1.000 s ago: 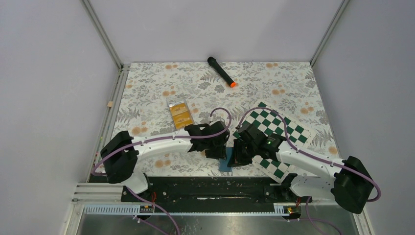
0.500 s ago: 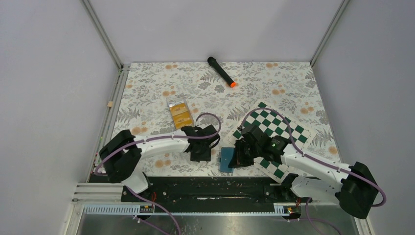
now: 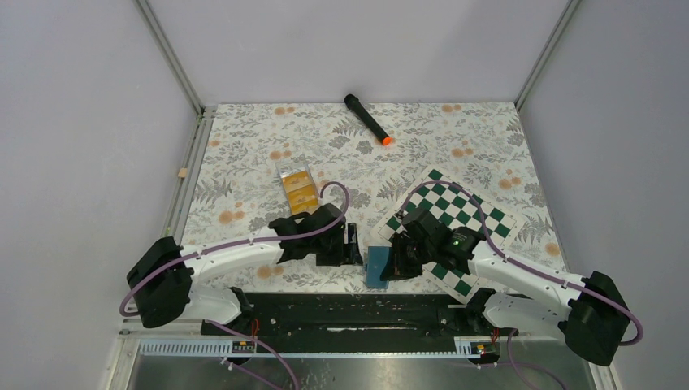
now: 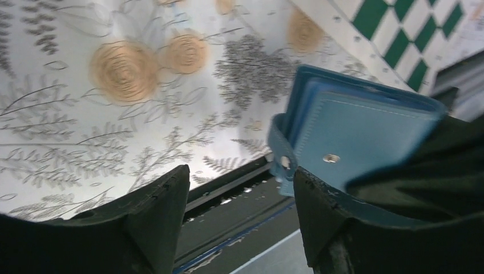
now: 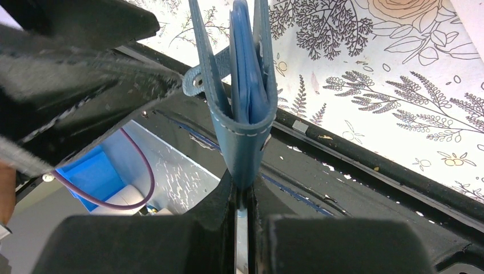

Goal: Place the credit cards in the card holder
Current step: Open the card holder at the center of the board.

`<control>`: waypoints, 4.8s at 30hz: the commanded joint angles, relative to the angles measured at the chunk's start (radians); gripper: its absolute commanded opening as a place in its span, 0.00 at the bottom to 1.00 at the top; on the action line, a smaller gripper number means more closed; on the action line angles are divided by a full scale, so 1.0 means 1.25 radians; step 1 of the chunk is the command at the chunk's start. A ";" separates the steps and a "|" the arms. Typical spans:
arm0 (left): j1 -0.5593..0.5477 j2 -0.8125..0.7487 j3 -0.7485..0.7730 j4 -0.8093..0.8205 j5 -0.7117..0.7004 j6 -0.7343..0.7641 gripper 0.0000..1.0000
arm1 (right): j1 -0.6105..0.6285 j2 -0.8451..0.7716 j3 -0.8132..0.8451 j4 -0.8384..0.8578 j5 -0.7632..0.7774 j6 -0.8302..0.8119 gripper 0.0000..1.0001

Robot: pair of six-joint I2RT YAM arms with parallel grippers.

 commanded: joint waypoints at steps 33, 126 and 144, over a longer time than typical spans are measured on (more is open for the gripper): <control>-0.024 0.114 0.052 0.114 0.062 0.060 0.39 | -0.002 -0.012 0.014 -0.018 -0.038 0.001 0.00; -0.008 -0.213 0.519 -0.235 0.328 0.527 0.00 | -0.042 -0.161 0.326 0.146 -0.329 -0.456 1.00; -0.008 -0.133 0.570 -0.269 0.282 0.445 0.00 | -0.001 -0.214 0.260 0.084 -0.160 -0.429 0.99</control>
